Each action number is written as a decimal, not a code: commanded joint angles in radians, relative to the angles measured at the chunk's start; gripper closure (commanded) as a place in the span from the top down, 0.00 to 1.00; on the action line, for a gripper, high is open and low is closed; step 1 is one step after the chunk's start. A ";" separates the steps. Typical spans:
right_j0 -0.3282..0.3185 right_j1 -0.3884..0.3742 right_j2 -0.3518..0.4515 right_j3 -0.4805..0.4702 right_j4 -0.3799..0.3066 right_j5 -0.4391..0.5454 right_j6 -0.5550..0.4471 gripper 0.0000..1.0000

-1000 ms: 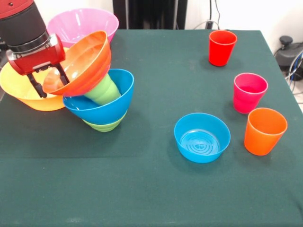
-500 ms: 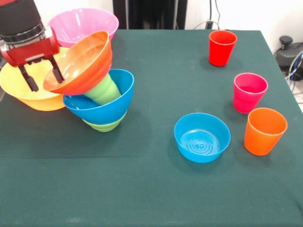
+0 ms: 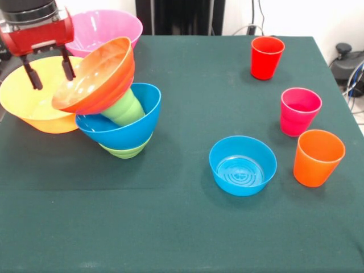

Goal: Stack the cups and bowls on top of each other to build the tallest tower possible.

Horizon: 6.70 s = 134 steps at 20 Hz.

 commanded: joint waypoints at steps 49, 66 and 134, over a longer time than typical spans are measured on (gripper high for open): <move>0.170 -0.393 -0.071 0.230 0.307 0.000 0.099 1.00; 0.365 -0.523 -0.195 0.247 0.397 0.005 0.271 1.00; 0.656 -0.209 -0.498 0.028 0.364 -0.176 0.381 1.00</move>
